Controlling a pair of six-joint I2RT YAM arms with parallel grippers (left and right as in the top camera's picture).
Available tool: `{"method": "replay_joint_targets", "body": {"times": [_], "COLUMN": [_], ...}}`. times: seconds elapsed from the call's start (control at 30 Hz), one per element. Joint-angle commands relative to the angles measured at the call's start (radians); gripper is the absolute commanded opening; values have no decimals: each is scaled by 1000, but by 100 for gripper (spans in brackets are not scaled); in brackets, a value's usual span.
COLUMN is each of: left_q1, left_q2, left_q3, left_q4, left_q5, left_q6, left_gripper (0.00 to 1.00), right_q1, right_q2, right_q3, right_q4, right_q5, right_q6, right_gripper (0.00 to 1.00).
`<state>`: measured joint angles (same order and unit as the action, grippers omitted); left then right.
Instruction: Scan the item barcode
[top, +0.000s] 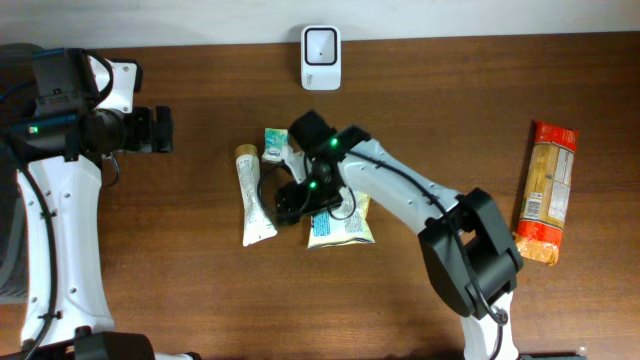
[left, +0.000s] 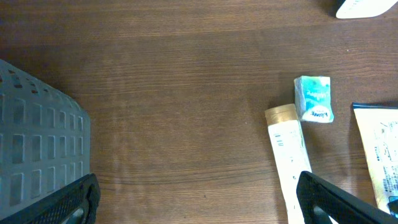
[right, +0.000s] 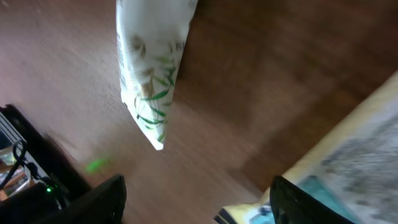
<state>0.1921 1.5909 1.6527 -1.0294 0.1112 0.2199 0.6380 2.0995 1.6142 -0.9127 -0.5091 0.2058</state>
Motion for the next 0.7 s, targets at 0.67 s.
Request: {"method": "replay_joint_targets", "body": {"times": [0.67], "left_q1": [1], "left_q2": [-26], "left_q3": [1], "left_q4": [0], "left_q5": [-4], "left_q6": [13], "left_gripper": [99], "right_q1": [-308], "right_q2": [0], "right_q3": [-71], "right_q4": [-90], "right_q5": [125], "right_q6": [-74], "right_gripper": [75]}}
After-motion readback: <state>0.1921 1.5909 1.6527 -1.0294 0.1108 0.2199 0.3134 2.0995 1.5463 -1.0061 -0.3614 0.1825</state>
